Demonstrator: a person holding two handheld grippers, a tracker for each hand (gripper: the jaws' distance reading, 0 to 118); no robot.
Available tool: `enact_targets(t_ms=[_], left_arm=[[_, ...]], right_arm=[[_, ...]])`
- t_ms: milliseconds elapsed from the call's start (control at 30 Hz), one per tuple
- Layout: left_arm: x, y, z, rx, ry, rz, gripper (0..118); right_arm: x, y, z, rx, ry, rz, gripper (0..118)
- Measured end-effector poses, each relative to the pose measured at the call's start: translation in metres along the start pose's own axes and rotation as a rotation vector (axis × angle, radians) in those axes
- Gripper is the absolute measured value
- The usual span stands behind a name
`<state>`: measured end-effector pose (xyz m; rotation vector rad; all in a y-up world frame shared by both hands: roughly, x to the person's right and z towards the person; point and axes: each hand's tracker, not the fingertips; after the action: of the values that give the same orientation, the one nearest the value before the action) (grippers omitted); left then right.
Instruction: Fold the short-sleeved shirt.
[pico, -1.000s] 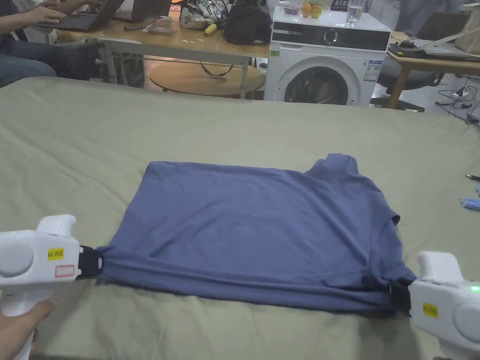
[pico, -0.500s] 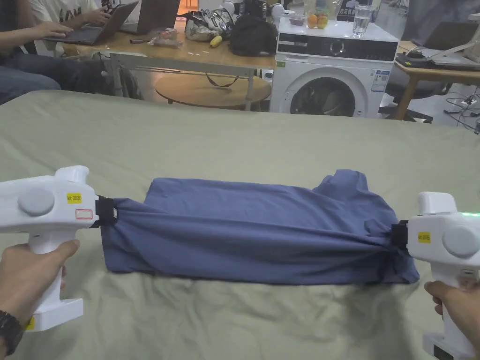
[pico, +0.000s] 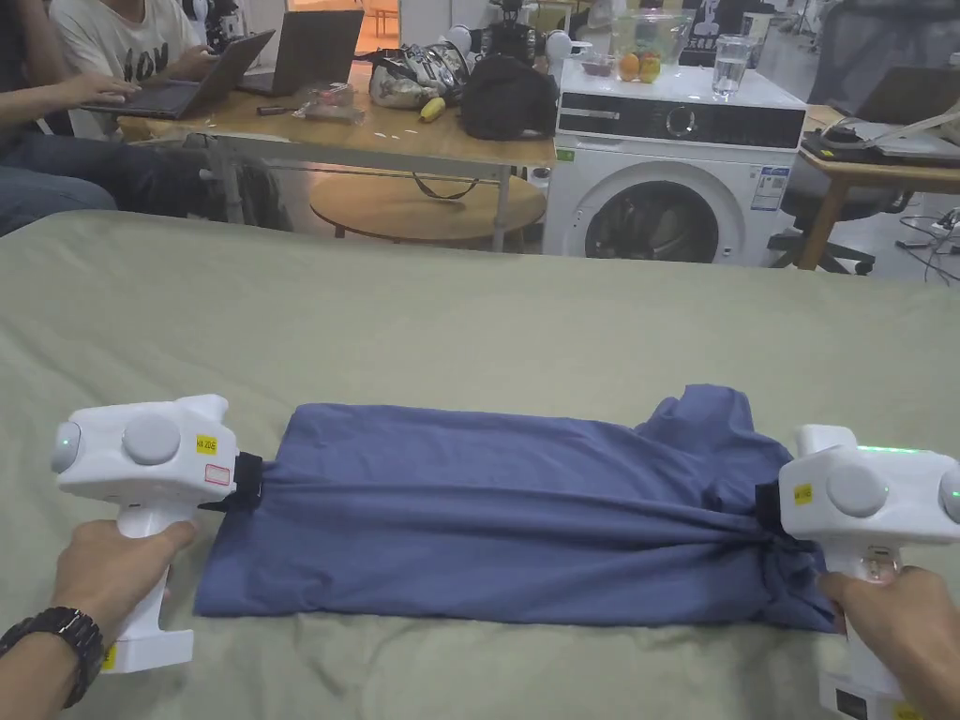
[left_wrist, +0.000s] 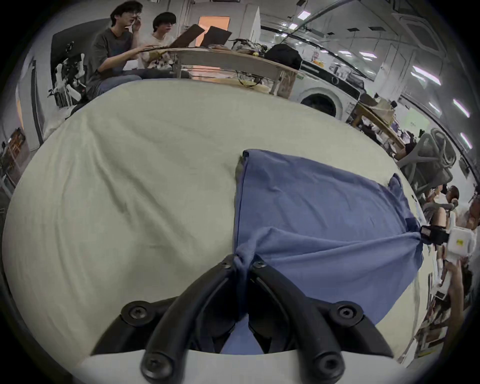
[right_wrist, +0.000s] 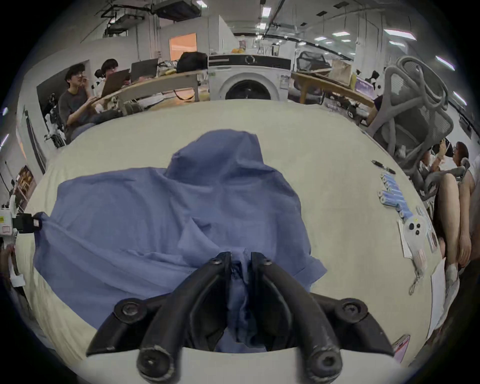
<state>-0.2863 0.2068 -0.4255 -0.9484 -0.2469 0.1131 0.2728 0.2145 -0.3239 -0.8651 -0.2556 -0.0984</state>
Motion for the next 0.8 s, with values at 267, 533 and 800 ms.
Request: enact_targets(t_ms=[267,533,800], left_arm=[[0.01,-0.002,0.028,0.061,-0.025,-0.02,40],[0.055,-0.055,0.093,0.358,-0.07,-0.135,0],[0.069,-0.096,0.106,0.377,-0.011,-0.181,0]], right_arm=[[-0.004,-0.005,0.036,0.176,-0.031,-0.01,57],[-0.031,-0.052,0.102,0.419,-0.018,-0.046,0],[-0.057,-0.088,0.128,0.473,0.012,-0.043,0]])
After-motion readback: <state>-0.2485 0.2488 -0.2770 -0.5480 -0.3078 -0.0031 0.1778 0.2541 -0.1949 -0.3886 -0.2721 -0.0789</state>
